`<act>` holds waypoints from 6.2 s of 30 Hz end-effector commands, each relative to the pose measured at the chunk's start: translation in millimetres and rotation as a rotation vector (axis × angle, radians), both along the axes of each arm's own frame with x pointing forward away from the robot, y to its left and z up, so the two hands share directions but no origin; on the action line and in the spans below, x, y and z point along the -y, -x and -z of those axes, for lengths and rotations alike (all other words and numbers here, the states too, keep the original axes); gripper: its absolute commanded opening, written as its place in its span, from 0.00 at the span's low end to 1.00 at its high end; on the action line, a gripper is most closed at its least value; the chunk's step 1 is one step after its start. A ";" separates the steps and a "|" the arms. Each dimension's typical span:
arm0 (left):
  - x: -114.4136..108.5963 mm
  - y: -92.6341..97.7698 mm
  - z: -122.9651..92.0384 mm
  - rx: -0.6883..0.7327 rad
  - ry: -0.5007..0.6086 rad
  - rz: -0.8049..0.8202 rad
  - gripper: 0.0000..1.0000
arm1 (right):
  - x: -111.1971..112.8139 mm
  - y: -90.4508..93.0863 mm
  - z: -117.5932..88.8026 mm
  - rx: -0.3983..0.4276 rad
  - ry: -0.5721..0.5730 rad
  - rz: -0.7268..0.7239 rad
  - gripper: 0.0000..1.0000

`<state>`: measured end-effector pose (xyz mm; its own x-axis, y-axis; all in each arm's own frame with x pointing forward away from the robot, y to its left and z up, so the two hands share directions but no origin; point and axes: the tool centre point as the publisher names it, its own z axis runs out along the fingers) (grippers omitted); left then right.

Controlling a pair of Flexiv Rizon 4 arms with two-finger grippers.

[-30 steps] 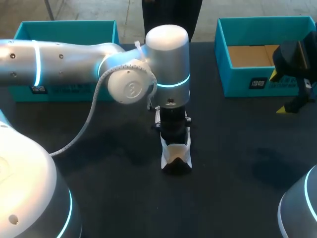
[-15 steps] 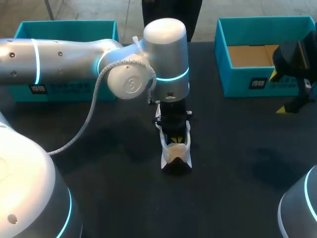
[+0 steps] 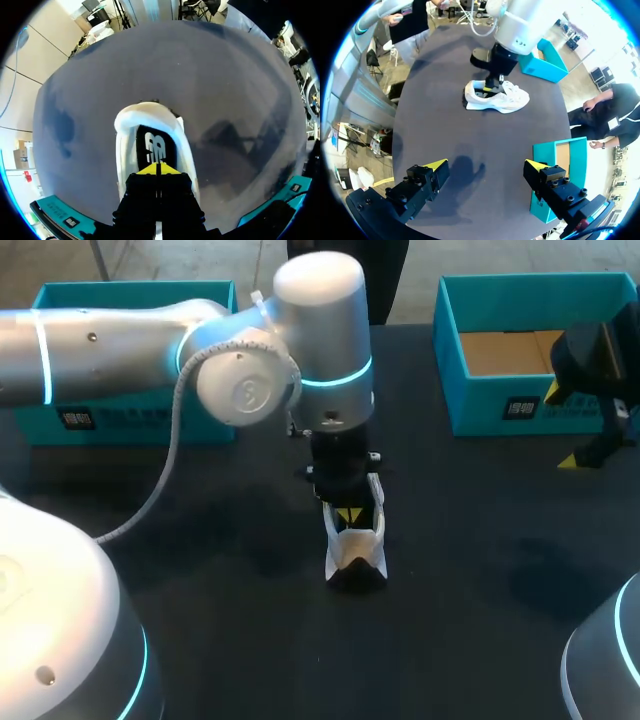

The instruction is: Take the shoe out of the shoebox, open the shoe tongue, remove and reinsert the insole, then place the shoe into the shoebox

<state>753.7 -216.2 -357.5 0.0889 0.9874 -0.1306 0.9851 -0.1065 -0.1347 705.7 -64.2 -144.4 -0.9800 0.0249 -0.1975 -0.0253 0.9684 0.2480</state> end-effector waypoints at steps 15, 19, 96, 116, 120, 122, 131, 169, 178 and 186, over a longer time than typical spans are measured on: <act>-2.4 17.1 -31.2 0.172 -0.064 0.013 0.00 | -1.2 -2.5 0.8 -0.004 0.003 0.000 1.00; -2.4 17.1 -31.2 0.172 -0.064 0.013 0.00 | -1.2 -2.5 0.8 -0.004 0.003 0.000 1.00; -2.3 -23.9 -0.3 0.402 -0.081 -0.260 1.00 | -1.2 -2.5 0.8 -0.004 0.003 0.000 1.00; -11.4 -29.0 -29.5 0.401 -0.070 -0.258 1.00 | -1.2 -2.5 0.8 -0.004 0.003 0.000 1.00; -13.6 -34.6 -36.0 0.413 -0.070 -0.259 1.00 | -1.2 -2.5 0.8 -0.004 0.003 0.000 1.00; -14.7 -35.1 -40.4 0.411 -0.069 -0.260 1.00 | -1.2 -2.5 0.8 -0.004 0.003 0.000 1.00; -14.7 -18.8 -60.8 0.373 -0.080 -0.203 1.00 | -1.2 -2.5 0.8 -0.004 0.003 0.000 1.00; -7.5 -58.2 -56.3 0.405 -0.087 -0.209 0.47 | -1.2 -2.5 0.8 -0.004 0.003 0.000 1.00; -7.0 -55.1 -35.7 0.383 -0.105 -0.198 0.47 | -1.2 -2.5 0.8 -0.004 0.003 0.000 1.00; -9.8 -53.8 -36.2 0.377 -0.084 -0.215 0.46 | -1.2 -2.5 0.8 -0.004 0.003 0.000 1.00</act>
<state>807.0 -210.4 -322.2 -0.0952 0.9948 -0.0369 0.9661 0.1012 0.2376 705.7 -64.2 -144.3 -0.9800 0.0249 -0.1975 -0.0253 0.9685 0.2479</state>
